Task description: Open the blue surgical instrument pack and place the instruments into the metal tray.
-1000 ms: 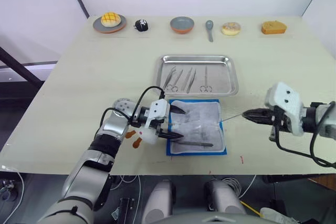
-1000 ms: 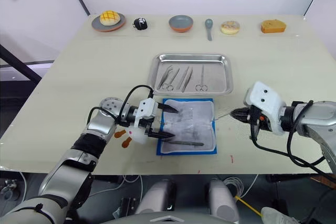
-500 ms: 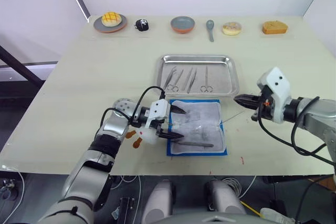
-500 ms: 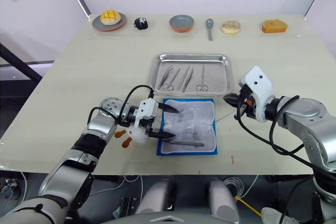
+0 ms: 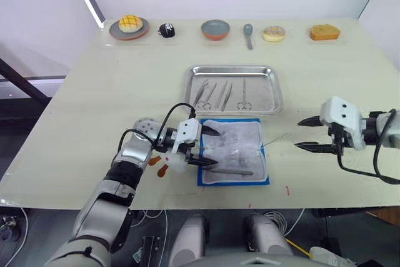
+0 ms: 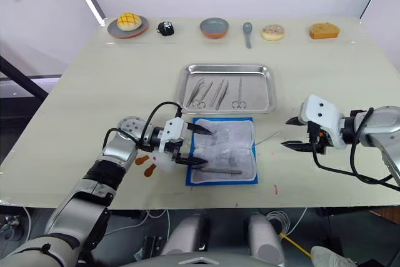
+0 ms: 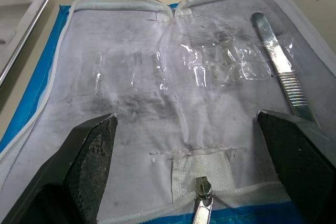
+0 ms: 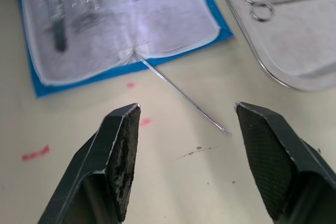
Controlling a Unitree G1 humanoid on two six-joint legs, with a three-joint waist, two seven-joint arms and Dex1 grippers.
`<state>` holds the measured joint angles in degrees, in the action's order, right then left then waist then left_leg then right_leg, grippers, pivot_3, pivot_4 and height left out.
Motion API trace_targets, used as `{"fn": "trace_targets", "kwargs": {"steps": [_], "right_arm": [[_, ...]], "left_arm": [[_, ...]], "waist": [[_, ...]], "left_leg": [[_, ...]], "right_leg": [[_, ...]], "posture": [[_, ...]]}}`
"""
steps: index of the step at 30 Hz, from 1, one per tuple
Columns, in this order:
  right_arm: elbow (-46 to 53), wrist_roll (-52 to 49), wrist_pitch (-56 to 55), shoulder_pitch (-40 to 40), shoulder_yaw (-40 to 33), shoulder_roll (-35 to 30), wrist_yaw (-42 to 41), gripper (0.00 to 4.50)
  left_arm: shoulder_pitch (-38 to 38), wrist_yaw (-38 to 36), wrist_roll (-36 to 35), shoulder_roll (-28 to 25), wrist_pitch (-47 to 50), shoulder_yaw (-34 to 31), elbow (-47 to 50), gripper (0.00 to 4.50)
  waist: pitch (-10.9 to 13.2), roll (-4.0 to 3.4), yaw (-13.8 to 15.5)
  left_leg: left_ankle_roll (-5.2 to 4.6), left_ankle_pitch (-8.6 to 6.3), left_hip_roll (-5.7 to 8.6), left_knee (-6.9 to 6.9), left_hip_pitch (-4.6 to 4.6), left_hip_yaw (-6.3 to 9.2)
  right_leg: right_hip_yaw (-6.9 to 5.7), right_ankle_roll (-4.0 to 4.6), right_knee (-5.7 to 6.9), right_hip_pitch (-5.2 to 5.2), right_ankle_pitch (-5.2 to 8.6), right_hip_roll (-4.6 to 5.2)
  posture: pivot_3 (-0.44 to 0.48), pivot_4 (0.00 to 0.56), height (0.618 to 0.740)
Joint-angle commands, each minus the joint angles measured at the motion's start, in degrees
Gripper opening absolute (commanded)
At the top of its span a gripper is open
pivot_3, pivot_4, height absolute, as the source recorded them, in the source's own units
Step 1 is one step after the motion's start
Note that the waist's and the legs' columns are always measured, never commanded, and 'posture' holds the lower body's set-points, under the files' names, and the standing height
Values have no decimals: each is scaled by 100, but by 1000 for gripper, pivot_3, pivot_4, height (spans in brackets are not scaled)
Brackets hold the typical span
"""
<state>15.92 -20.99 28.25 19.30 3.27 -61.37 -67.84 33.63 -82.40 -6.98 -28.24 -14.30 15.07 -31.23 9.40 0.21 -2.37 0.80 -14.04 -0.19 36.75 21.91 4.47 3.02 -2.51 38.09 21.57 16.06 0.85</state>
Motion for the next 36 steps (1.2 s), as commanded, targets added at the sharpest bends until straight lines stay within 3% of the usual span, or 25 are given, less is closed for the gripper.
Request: {"fn": "trace_targets", "kwargs": {"steps": [1, 6, 15, 25, 35, 36], "right_arm": [[-621, 253, -796, 485, 286, 159, -584, 3065], [-1846, 814, -1629, 1356, 984, 660, -1229, 3065], [-3686, 1526, -2819, 2267, 1501, 1434, -1767, 3065], [-5115, 1949, -3704, 2733, 1558, 1946, -1905, 3065], [-5649, 2054, -4070, 2694, 1448, 2189, -1900, 3065], [-5712, 2074, -4125, 2677, 1445, 2209, -1862, 2829]], "left_arm": [[-146, -14, 206, -16, 55, 161, -206, 4500], [-166, -25, 200, -27, 69, 163, -163, 4500], [-206, -10, 192, -71, 98, 138, -91, 4500], [-223, 15, 193, -83, 101, 131, -62, 4500], [-269, 53, 200, -99, 116, 135, -1, 4500], [-270, 60, 199, -97, 118, 135, 5, 4500]], "waist": [[0, 1, 1], [1, 0, 3], [2, -3, -3], [2, -4, -2], [1, -5, -4], [1, -5, -4]], "left_leg": [[0, 0, 0, 0, -1, 1], [0, 0, 0, 2, 0, 0], [0, 0, 1, 0, 1, 4], [0, 0, 2, 1, -3, 1], [0, 0, 2, 2, -4, 1], [0, 0, 2, 2, -6, 0]], "right_leg": [[-1, 0, 1, 0, 0, 0], [1, 1, 0, 0, -1, 0], [0, 26, 3, 1, -15, 3], [2, 28, 10, 1, -16, 4], [3, 29, 18, 1, -17, 5], [4, 29, 20, 1, -17, 5]], "posture": [[0, 150, 740], [0, 150, 740], [0, 150, 740], [0, 150, 740], [0, 150, 740], [0, 150, 740]]}}
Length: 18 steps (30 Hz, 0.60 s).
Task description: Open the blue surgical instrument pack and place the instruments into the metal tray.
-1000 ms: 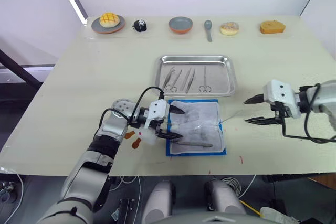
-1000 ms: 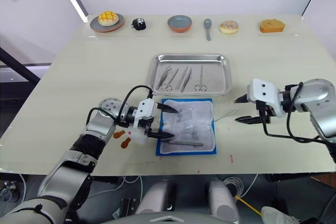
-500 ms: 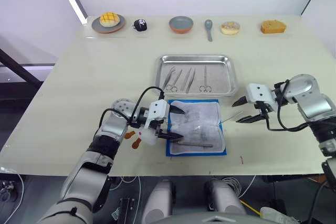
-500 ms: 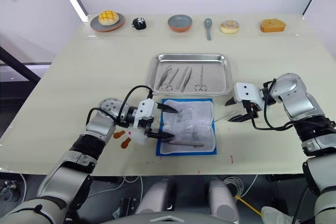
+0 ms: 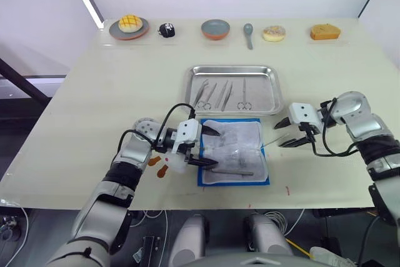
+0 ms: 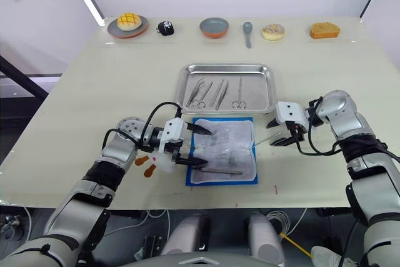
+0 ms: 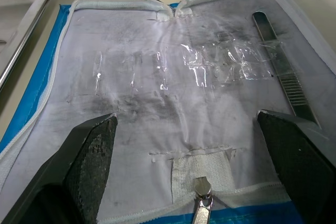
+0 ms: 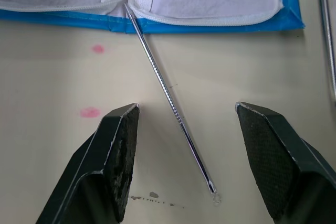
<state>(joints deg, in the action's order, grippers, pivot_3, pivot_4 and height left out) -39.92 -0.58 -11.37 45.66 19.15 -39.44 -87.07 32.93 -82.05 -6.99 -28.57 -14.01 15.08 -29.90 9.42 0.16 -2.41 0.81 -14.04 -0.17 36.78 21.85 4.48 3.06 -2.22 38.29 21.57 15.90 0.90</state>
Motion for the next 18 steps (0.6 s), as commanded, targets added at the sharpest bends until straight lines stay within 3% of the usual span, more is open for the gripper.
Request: {"fn": "trace_targets", "kwargs": {"steps": [1, 2, 3, 4, 8, 18], "right_arm": [[-176, 53, -212, 21, -139, 27, 84, 2555], [-213, 66, -252, 10, -136, 34, 95, 2441], [-226, 87, -313, -73, -127, 24, 118, 1705], [-213, 95, -349, -154, -121, 8, 119, 1549], [-81, 92, -430, -379, -162, -35, 120, 75], [1096, -162, 168, -1115, -462, -381, 140, 75]], "left_arm": [[-202, 30, 199, -64, 90, 133, -122, 4500], [-204, 33, 198, -64, 91, 133, -118, 4500], [-211, 38, 195, -67, 97, 132, -103, 4500], [-218, 42, 191, -72, 102, 131, -91, 4500], [-245, 52, 179, -98, 120, 130, -50, 4500], [-258, 82, 175, -71, 139, 145, -26, 4500]], "waist": [[0, 0, 0], [0, 0, -8], [0, 0, -8], [0, 1, -8], [-8, 6, -9], [-8, 6, 12]], "left_leg": [[0, 0, 0, 0, -1, 0], [0, 0, 0, 1, -3, 0], [0, 0, 1, 4, -7, -4], [0, 0, 1, 6, -8, -5], [0, 0, 0, 17, -11, -5], [0, 0, 0, 18, -6, 0]], "right_leg": [[0, 0, 2, 0, 0, 0], [0, 0, 3, 0, 0, 0], [5, 0, 12, -1, 0, -1], [6, 0, 14, -1, 0, -1], [7, 0, 25, -2, 1, -1], [7, 0, 30, -1, 2, 0]], "posture": [[0, 150, 740], [0, 150, 740], [0, 150, 740], [0, 150, 740], [0, 150, 740], [0, 150, 740]]}}
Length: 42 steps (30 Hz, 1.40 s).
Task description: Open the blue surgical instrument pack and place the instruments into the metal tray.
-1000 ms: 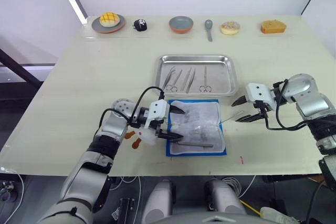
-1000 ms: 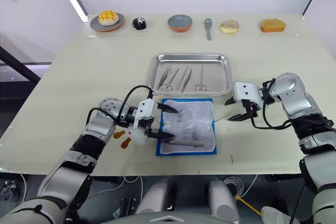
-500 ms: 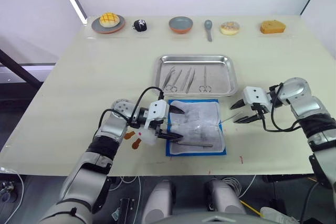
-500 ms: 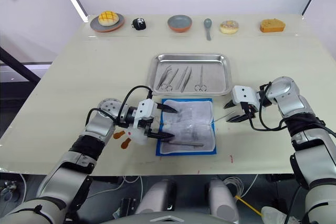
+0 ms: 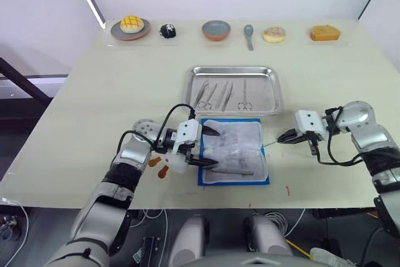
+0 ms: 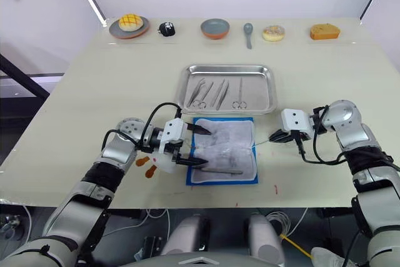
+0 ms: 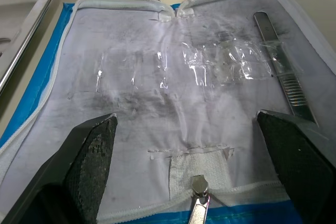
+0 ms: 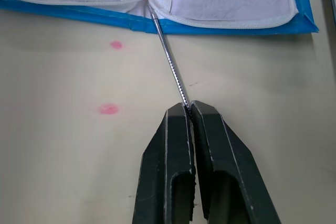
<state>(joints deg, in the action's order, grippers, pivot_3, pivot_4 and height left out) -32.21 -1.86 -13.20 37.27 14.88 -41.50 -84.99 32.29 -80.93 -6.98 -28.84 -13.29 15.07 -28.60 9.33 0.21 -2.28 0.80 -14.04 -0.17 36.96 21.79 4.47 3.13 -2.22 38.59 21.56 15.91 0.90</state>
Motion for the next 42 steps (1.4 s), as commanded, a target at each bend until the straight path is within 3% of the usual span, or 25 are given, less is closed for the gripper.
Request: {"fn": "trace_targets", "kwargs": {"steps": [1, 20, 34, 42], "right_arm": [[490, -95, 473, -354, -84, -215, -59, 75], [2812, -1048, 2526, -1399, -812, -831, 351, 75], [3270, -1435, 3011, -1726, -1110, -1219, 452, 75], [3727, -2138, 4034, -1658, -1470, -1120, 809, 75]], "left_arm": [[-191, -29, 173, -38, 65, 147, -157, 4500], [-131, -15, 183, 41, 29, 166, -234, 4500], [-171, 27, 179, 65, 47, 165, -195, 4500], [-199, 38, 175, 81, 48, 168, -184, 4500]], "waist": [[0, 0, 0], [2, -1, -1], [3, 0, 6], [3, 0, 6]], "left_leg": [[0, 0, 0, 0, 0, 0], [0, 0, 4, 1, 3, 0], [0, 0, 4, 1, 4, 0], [0, 0, 2, 1, 5, 0]], "right_leg": [[0, 0, 0, 0, 0, 0], [0, -4, -1, 1, 2, 0], [0, -23, -3, 1, 13, 0], [1, -21, -3, 1, 12, 1]], "posture": [[0, 150, 740], [0, 150, 740], [0, 150, 740], [0, 150, 740]]}}
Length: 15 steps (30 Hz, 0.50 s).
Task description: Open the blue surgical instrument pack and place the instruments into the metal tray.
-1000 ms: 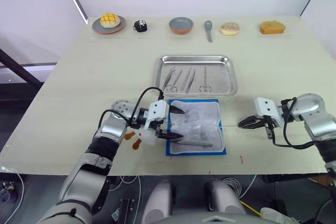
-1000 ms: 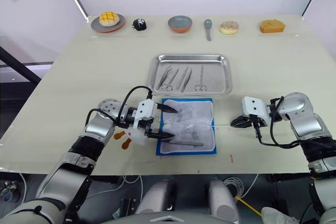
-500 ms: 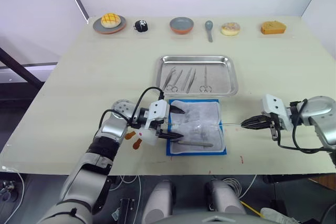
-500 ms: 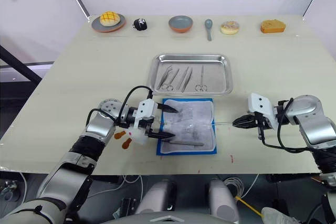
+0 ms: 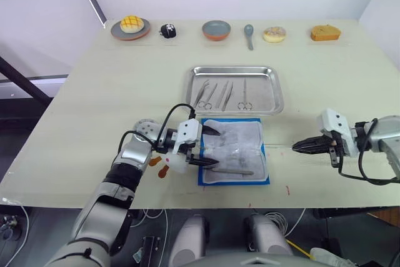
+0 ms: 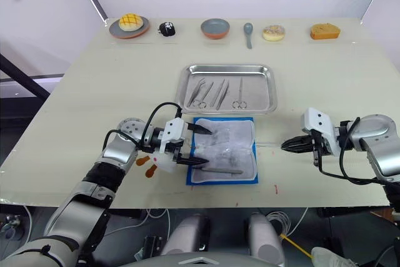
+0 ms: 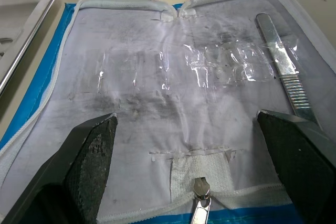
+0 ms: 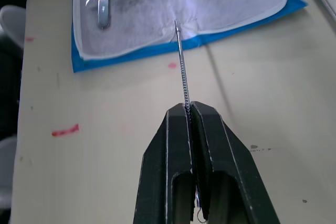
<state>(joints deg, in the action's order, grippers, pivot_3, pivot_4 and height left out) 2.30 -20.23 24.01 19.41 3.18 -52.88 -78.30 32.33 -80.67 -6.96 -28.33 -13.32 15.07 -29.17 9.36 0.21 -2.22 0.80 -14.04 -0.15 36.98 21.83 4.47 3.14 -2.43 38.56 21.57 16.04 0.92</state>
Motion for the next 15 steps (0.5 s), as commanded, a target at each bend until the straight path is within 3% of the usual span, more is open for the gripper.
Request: {"fn": "trace_targets", "kwargs": {"steps": [1, 15], "right_arm": [[336, -407, 474, 163, -351, 51, 225, 75], [747, -1112, 2346, 923, -648, 779, 1989, 75]], "left_arm": [[-214, 13, 171, 29, 50, 168, -117, 4500], [-249, 23, 177, 43, 56, 166, -105, 4500]], "waist": [[0, 0, 2], [0, 0, 5]], "left_leg": [[0, 0, 0, 0, 0, 0], [-1, 0, -1, -1, 4, 4]], "right_leg": [[0, 0, 0, 0, 0, 0], [-3, 16, -2, 2, -9, 1]], "posture": [[0, 150, 740], [0, 150, 740]]}}
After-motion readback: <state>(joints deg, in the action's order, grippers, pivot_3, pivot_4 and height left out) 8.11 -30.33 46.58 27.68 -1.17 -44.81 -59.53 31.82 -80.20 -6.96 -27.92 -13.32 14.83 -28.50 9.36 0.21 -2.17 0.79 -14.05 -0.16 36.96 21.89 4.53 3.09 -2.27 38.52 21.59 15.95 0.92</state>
